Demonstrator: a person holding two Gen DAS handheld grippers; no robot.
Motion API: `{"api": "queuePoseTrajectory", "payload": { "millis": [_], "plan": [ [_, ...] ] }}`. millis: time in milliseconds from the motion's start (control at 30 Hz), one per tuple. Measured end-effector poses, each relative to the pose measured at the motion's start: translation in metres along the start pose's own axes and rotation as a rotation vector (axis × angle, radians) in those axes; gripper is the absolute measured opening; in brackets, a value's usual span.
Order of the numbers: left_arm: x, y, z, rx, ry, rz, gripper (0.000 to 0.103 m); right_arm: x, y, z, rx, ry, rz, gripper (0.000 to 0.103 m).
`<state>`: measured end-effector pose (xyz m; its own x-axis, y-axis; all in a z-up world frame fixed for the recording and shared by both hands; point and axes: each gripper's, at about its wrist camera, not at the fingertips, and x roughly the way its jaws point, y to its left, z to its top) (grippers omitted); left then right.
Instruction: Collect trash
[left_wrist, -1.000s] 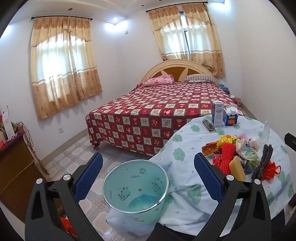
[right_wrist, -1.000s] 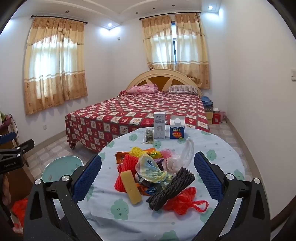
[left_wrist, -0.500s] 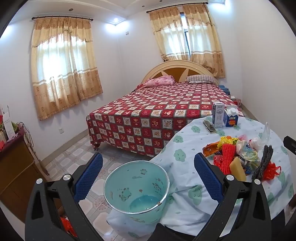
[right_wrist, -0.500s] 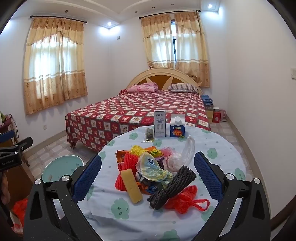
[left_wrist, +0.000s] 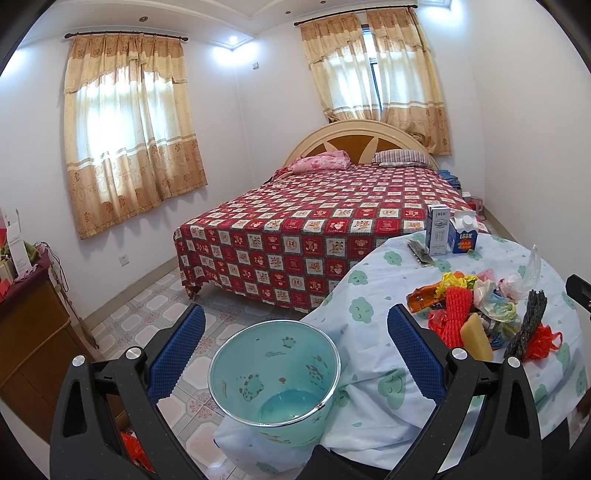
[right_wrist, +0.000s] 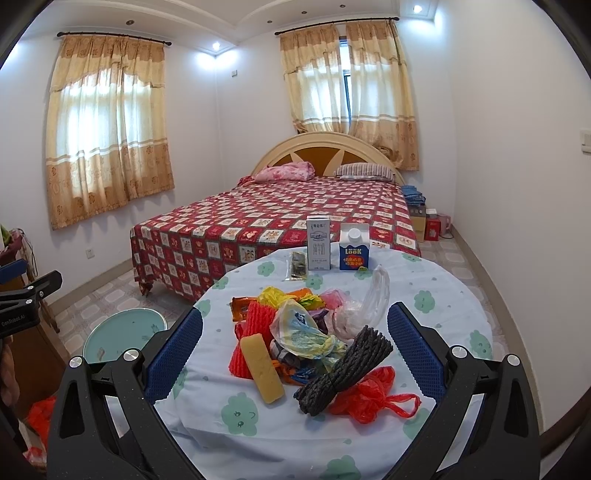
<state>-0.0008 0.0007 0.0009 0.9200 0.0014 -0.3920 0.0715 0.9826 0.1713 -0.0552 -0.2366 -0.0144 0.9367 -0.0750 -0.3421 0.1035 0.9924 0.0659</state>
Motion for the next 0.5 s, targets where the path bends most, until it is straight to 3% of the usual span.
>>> {"api": "queuePoseTrajectory", "payload": {
  "millis": [500],
  "plan": [
    [0.0001,-0.0002,-0.0001,0.001,0.0,0.001,0.097,0.0037,0.0002,-0.0056,0.002,0.005,0.002,0.098]
  ]
}}
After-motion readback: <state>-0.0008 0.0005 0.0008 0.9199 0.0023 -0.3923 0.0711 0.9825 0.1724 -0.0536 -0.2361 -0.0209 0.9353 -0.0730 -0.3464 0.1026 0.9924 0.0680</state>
